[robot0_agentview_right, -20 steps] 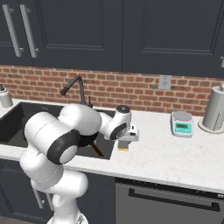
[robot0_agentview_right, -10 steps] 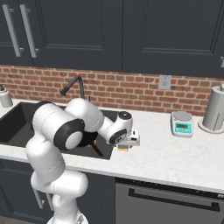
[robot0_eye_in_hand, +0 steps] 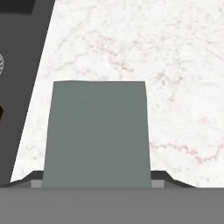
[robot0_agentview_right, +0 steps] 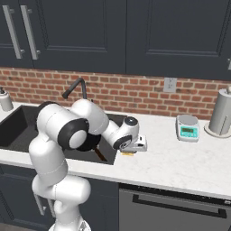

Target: Pick the pan and sponge and place them into the sink. Then turn on the water.

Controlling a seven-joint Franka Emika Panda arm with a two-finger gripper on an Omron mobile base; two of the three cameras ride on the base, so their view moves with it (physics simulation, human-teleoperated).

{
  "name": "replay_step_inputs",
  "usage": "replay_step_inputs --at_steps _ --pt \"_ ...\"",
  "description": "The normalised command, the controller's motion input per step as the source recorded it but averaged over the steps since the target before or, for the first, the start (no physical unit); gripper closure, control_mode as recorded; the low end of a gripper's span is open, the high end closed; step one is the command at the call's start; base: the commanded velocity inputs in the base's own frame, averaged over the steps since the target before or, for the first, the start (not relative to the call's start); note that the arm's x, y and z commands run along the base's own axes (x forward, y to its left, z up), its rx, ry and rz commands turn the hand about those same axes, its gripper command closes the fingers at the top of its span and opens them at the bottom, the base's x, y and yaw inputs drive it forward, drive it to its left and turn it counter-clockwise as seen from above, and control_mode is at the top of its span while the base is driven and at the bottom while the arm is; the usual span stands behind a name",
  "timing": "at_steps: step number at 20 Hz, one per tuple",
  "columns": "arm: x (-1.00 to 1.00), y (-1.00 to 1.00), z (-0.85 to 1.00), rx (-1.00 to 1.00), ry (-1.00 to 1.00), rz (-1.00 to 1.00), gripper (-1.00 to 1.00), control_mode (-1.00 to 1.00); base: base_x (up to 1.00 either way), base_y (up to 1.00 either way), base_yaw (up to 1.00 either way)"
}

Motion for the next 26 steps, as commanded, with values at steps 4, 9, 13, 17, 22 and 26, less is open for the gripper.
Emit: replay_step_inputs --at_steps 4,9,13,17,22,26 --pt "0.0 0.0 -0.47 -0.02 0.0 0.0 1.0 -1.0 0.0 0.0 0.0" --pt "0.0 0.0 -0.38 0.0 0.0 0.0 1.0 -1.0 0.0 0.0 0.0" --pt "-0.09 0.06 -0.04 0.0 -0.03 0.0 1.0 -1.0 0.0 0.0 0.0" --pt "-0.23 0.22 0.1 0.0 -0.15 0.01 1.0 -1.0 0.0 0.0 0.0" --pt "-0.2 0.49 0.42 0.0 -0.1 0.12 1.0 -1.0 0.0 0.0 0.0" --pt "-0.07 0.7 0.57 0.0 0.0 0.28 1.0 -1.0 0.0 0.0 0.0"
